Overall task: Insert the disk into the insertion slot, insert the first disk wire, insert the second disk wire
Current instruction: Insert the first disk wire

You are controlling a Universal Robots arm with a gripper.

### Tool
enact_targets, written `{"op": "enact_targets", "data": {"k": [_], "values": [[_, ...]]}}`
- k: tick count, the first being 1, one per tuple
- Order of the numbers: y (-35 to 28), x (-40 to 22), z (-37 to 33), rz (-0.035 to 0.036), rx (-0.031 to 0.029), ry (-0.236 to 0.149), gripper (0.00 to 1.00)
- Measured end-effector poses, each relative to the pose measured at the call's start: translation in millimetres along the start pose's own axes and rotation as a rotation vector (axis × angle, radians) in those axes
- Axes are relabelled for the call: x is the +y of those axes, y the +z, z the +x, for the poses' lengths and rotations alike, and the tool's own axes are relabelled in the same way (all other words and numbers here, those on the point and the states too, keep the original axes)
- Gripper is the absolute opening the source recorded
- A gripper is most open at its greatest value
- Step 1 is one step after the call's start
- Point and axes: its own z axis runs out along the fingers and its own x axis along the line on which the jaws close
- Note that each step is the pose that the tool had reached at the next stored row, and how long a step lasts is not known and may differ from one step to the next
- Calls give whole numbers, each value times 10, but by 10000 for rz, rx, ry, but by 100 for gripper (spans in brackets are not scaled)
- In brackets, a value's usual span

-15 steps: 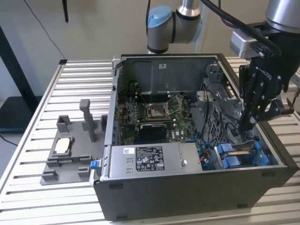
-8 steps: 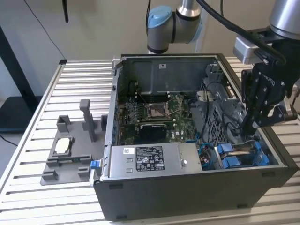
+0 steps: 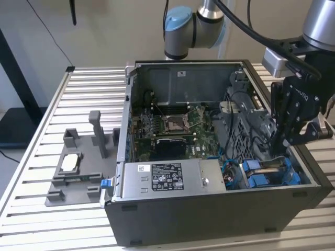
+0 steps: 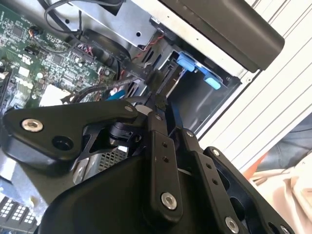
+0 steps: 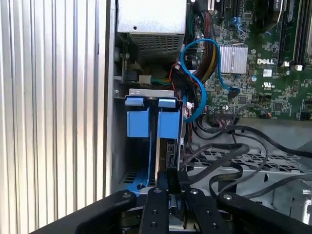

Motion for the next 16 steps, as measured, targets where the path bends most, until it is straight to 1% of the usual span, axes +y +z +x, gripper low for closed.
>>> {"op": "enact_targets", "data": {"k": [3, 9, 16], "values": [[29, -33, 1, -39, -2, 8, 19], [97, -79, 7, -143, -5, 38, 19], [185, -147, 9, -232, -34, 71, 19]]}}
